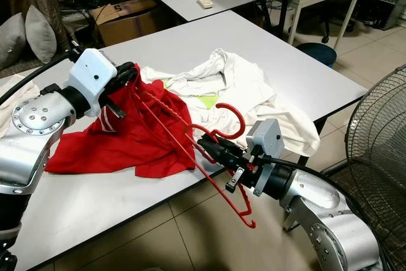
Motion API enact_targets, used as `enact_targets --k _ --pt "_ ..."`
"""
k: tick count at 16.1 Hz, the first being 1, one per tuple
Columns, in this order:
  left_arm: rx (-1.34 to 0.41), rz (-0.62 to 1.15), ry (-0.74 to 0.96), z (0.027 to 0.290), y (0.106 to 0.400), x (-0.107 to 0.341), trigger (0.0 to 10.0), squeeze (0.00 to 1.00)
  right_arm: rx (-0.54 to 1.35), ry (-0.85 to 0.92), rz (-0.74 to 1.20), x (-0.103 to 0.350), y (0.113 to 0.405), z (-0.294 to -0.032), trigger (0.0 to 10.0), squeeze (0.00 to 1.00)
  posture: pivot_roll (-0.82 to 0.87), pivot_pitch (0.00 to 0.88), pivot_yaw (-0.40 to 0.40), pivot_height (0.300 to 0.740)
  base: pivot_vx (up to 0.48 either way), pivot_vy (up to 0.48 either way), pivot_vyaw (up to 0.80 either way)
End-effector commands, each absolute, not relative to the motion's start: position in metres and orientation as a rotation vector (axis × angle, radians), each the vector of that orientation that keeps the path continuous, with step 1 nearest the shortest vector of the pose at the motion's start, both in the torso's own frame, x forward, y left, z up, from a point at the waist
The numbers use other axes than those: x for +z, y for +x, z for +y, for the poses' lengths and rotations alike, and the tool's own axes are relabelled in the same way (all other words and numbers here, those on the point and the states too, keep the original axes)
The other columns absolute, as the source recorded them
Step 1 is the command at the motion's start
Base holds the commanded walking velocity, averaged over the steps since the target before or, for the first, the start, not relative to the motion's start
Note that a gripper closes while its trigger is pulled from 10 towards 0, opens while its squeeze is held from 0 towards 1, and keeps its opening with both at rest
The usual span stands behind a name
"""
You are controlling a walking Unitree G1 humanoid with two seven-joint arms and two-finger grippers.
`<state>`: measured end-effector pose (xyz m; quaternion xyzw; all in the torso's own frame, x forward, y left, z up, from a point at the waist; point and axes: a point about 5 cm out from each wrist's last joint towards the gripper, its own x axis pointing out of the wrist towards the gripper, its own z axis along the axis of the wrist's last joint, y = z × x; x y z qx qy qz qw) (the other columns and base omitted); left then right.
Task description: Hang hanger
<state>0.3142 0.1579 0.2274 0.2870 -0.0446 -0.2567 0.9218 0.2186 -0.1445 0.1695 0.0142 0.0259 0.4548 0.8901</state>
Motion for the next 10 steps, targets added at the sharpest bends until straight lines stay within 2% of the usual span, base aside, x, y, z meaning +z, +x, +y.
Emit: enact_targets --k 1,5,7,10 --pt "-0.526 -0.106 0.581 0.158 0.314 0.235 0.0 0.0 0.969 0.036 0.05 0.171 0.219 -0.141 10.0 0.0 -0.13 0.0 0.135 0.74 0.0 0.0 0.0" --pt "-0.469 -0.157 0.547 0.159 0.316 0.25 0.0 0.0 0.986 0.006 0.14 0.157 0.218 -0.141 10.0 0.0 -0.12 0.0 0.128 0.74 0.0 0.0 0.0" --pt "-0.391 -0.154 0.546 0.169 0.319 0.253 0.0 0.0 1.002 0.002 0.151 0.154 0.214 -0.141 10.0 0.0 -0.12 0.0 0.128 0.74 0.0 0.0 0.0" --pt "-0.402 -0.146 0.541 0.167 0.319 0.251 0.0 0.0 0.997 0.003 0.148 0.155 0.215 -0.141 10.0 0.0 -0.13 0.0 0.133 0.74 0.0 0.0 0.0"
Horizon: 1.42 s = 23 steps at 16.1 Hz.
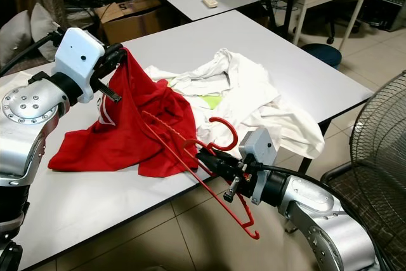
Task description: Hang hanger
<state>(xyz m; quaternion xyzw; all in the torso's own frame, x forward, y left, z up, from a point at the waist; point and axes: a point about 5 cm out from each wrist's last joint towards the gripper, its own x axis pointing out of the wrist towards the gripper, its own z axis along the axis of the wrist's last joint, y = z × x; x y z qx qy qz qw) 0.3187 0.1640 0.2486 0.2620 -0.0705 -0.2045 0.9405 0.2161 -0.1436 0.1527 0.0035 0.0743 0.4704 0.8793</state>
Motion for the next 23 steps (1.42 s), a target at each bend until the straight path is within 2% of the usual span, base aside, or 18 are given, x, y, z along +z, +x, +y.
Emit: enact_targets --k 1,10,14,19,23 --pt "-0.407 -0.146 0.539 0.165 0.319 0.251 0.0 0.0 0.996 0.004 0.145 0.155 0.216 -0.141 10.0 0.0 -0.13 0.0 0.133 0.74 0.0 0.0 0.0" --pt "-0.45 -0.142 0.523 0.155 0.316 0.248 0.0 0.0 1.099 -0.09 0.167 0.151 0.221 -0.131 10.0 0.0 -0.12 0.0 0.129 0.74 0.0 0.0 0.0" --pt "-0.442 -0.136 0.527 0.157 0.317 0.248 0.0 0.0 1.066 -0.08 0.148 0.152 0.225 -0.134 10.0 0.0 -0.12 0.0 0.125 0.74 0.0 0.0 0.0" --pt "-0.448 -0.141 0.53 0.156 0.317 0.249 0.0 0.0 0.935 -0.037 0.131 0.153 0.234 -0.143 10.0 0.0 -0.12 0.0 0.133 0.74 0.0 0.0 0.0" --pt "-0.469 -0.158 0.531 0.151 0.317 0.253 0.0 0.0 1.02 -0.056 0.187 0.145 0.237 -0.134 10.0 0.0 -0.12 0.0 0.127 0.74 0.0 0.0 0.0"
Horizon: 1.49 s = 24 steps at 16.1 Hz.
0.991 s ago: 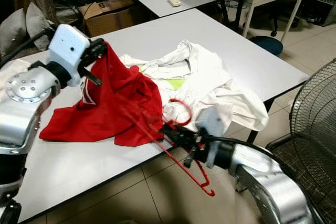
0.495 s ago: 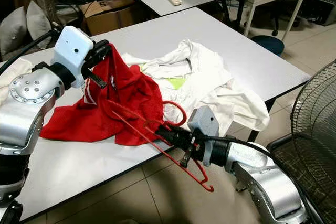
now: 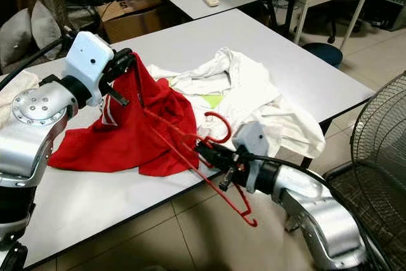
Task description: Hang hanger
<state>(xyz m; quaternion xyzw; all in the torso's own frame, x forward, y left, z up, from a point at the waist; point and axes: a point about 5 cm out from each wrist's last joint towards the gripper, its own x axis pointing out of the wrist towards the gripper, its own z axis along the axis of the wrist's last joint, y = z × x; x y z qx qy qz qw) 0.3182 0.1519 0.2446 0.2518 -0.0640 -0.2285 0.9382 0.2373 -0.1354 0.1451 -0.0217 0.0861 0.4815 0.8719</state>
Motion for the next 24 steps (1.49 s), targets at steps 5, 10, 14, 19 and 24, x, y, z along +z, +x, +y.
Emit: enact_targets --k 5,10,14,19,24 --pt "-0.504 -0.174 0.548 0.144 0.312 0.258 0.0 0.0 1.086 -0.041 0.33 0.131 0.244 -0.131 10.0 0.0 -0.11 0.0 0.118 0.74 0.0 0.0 0.0" --pt "-0.563 -0.15 0.575 0.135 0.305 0.251 0.0 0.0 1.081 0.017 0.301 0.141 0.26 -0.125 10.0 0.0 -0.1 0.0 0.111 0.74 0.0 0.0 0.0" --pt "-0.527 -0.143 0.601 0.14 0.307 0.251 0.0 0.0 1.024 0.107 0.185 0.158 0.266 -0.118 10.0 0.0 -0.1 0.0 0.113 0.74 0.0 0.0 0.0" --pt "-0.451 -0.226 0.603 0.151 0.313 0.275 0.0 0.0 1.012 0.098 0.419 0.125 0.255 -0.12 10.0 0.0 -0.1 0.0 0.119 0.74 0.0 0.0 0.0" --pt "-0.362 -0.302 0.598 0.163 0.313 0.297 0.0 0.0 0.87 0.146 0.532 0.113 0.275 -0.126 10.0 0.0 -0.09 0.0 0.103 0.74 0.0 0.0 0.0"
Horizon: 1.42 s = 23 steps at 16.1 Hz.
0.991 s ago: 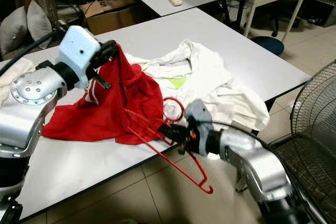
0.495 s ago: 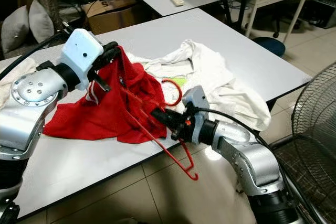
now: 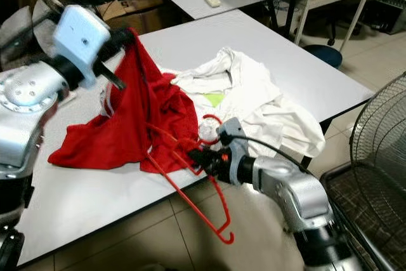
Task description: Hang hanger
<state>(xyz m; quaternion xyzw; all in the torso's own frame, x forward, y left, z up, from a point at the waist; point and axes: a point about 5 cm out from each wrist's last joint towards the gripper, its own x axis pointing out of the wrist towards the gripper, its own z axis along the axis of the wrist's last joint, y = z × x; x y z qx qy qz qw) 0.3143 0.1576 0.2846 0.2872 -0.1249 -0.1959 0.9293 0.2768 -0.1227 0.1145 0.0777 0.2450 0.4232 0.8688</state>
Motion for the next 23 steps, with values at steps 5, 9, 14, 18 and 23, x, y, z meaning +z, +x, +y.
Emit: enact_targets --k 5,9,14,18,23 --pt "-0.039 -0.305 0.677 0.231 0.316 0.321 0.0 0.0 0.537 0.146 0.211 0.175 0.351 -0.156 10.0 0.0 -0.08 0.0 0.074 0.74 0.0 0.0 0.0" --pt "0.161 -0.326 0.699 0.282 0.289 0.343 0.0 0.0 0.623 0.206 -0.211 0.277 0.376 -0.131 10.0 0.0 -0.03 0.0 0.015 0.74 0.0 0.0 0.0" --pt "-0.094 -0.185 0.591 0.225 0.277 0.265 0.0 0.0 0.657 0.215 0.069 0.187 0.346 -0.119 10.0 0.0 -0.04 0.0 0.016 0.74 0.0 0.0 0.0" --pt "-0.176 -0.064 0.582 0.212 0.265 0.237 0.0 0.0 0.639 0.235 0.085 0.176 0.325 -0.131 10.0 0.0 -0.07 0.0 0.052 0.74 0.0 0.0 0.0" --pt "-0.128 0.042 0.527 0.221 0.24 0.203 9.3 0.0 0.716 0.297 -0.009 0.187 0.314 -0.126 10.0 0.0 -0.05 0.0 0.047 0.74 0.0 0.0 0.0"
